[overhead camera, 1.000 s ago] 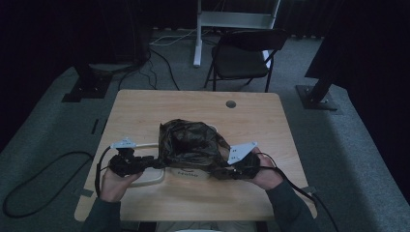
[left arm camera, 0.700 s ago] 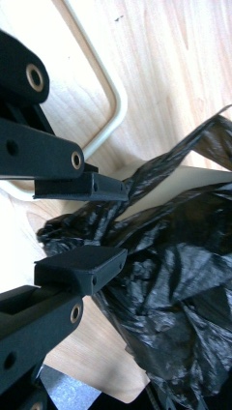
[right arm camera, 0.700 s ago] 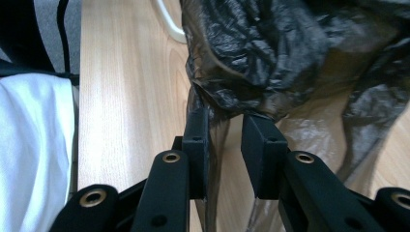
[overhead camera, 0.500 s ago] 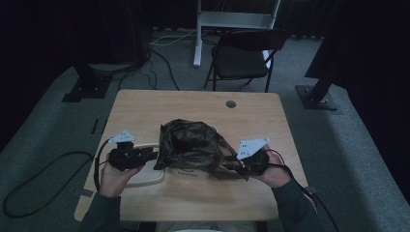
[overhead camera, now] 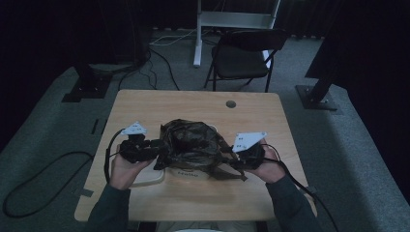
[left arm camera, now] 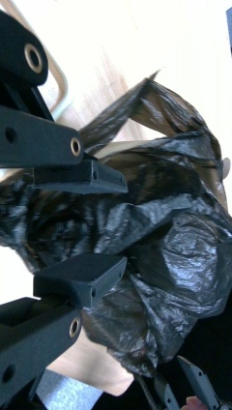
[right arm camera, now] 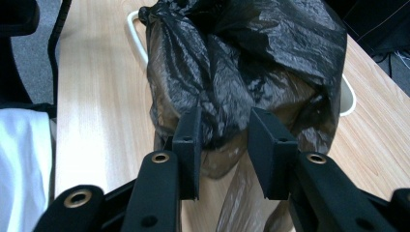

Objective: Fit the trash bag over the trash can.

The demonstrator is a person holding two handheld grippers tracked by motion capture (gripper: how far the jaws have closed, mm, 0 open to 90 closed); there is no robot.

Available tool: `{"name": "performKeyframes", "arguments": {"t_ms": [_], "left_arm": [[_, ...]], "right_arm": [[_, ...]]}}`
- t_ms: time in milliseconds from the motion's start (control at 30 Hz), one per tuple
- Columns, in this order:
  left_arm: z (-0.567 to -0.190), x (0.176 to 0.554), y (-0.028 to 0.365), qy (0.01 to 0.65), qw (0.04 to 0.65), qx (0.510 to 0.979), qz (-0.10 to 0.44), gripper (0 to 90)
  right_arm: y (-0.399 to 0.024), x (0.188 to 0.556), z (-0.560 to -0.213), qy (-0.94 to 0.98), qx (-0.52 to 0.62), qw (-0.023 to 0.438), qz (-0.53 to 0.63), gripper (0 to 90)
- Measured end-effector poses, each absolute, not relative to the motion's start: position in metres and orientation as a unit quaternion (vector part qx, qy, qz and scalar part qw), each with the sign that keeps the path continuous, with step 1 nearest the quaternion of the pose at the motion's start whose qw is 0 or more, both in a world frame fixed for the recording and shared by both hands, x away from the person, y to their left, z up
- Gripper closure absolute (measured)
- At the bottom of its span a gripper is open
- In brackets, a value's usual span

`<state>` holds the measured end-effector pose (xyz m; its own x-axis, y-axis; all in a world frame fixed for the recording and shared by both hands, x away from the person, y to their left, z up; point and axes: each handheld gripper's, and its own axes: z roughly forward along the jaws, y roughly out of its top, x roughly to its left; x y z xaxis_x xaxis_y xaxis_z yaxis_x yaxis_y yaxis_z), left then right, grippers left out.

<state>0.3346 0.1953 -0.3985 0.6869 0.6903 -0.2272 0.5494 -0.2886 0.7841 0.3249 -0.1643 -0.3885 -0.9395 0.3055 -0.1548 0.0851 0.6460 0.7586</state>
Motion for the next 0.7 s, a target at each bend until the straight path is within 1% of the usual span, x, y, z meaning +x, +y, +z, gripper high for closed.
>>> {"name": "performKeyframes", "arguments": {"t_ms": [133,200,267,367,433,467,500,700], "left_arm": [[-0.401,0.342,0.188,0.393,0.447,0.800,0.075,61.6],[-0.402,0.344,0.185,0.395,0.442,0.802,0.075,64.9],[-0.404,0.346,0.182,0.395,0.436,0.805,0.079,71.6],[-0.405,0.349,0.181,0.396,0.435,0.804,0.085,84.1],[-0.405,0.350,0.182,0.398,0.435,0.803,0.089,89.3],[-0.405,0.350,0.182,0.398,0.435,0.803,0.089,89.9],[-0.405,0.351,0.183,0.400,0.434,0.802,0.091,90.0],[-0.407,0.351,0.193,0.412,0.437,0.794,0.095,90.0]], "right_arm": [[-0.157,0.329,-0.391,0.897,0.114,0.133,0.407,65.2],[-0.155,0.331,-0.394,0.899,0.116,0.129,0.402,65.2],[-0.153,0.333,-0.397,0.902,0.119,0.127,0.395,65.6],[-0.151,0.333,-0.399,0.906,0.116,0.129,0.385,78.1],[-0.151,0.334,-0.400,0.909,0.115,0.134,0.377,85.7],[-0.151,0.334,-0.400,0.909,0.115,0.134,0.377,85.7],[-0.152,0.336,-0.401,0.912,0.124,0.147,0.362,90.0],[-0.157,0.342,-0.407,0.914,0.146,0.160,0.344,90.0]]}}
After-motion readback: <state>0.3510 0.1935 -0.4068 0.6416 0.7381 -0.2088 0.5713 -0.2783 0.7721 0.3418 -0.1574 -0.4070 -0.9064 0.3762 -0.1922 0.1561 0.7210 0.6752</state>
